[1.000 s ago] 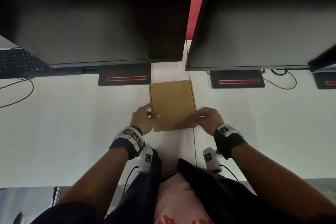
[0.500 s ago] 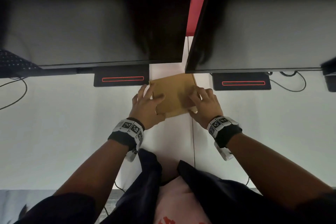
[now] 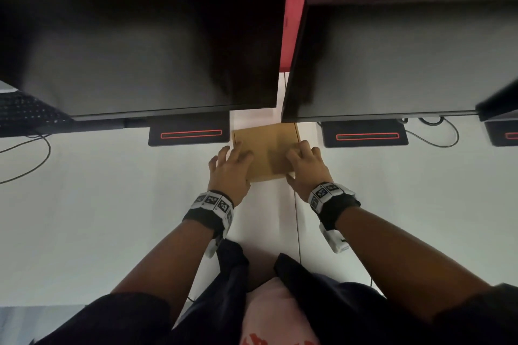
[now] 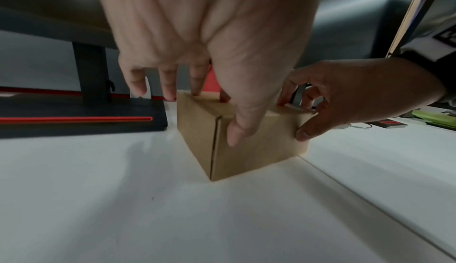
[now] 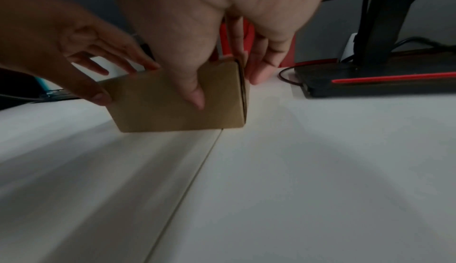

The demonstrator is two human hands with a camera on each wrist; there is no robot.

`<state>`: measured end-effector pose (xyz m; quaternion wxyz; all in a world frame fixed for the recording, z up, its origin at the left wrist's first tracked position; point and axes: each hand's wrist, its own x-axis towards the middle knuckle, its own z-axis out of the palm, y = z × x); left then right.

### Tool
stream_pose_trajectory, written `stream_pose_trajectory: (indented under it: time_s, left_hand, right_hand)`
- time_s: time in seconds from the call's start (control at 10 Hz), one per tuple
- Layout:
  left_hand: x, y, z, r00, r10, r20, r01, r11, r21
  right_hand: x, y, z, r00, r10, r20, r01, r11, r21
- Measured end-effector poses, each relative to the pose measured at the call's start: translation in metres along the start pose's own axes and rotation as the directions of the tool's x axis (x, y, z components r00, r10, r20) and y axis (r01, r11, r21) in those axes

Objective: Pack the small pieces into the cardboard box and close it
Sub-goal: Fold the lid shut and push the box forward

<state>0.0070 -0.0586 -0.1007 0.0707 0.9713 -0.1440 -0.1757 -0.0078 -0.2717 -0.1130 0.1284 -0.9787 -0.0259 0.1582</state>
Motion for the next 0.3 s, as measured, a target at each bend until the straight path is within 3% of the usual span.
stream_pose_trajectory:
  time_s: [0.2,0.3]
  left_hand:
    - [-0.013,-0.002,-0.023,0.999,0.01,0.042,-0.011,1.0,0.018]
    - [-0.019,0.005,-0.04,0.995,0.064,-0.079,-0.067,0.997,-0.037]
  right_hand:
    - [-0.009,-0.009,-0.024,0.999,0.005,0.043,0.0,0.994,-0.11]
    - [-0.007,-0.019,-0.045,0.998,-0.046,0.033,0.049,0.995,-0.086]
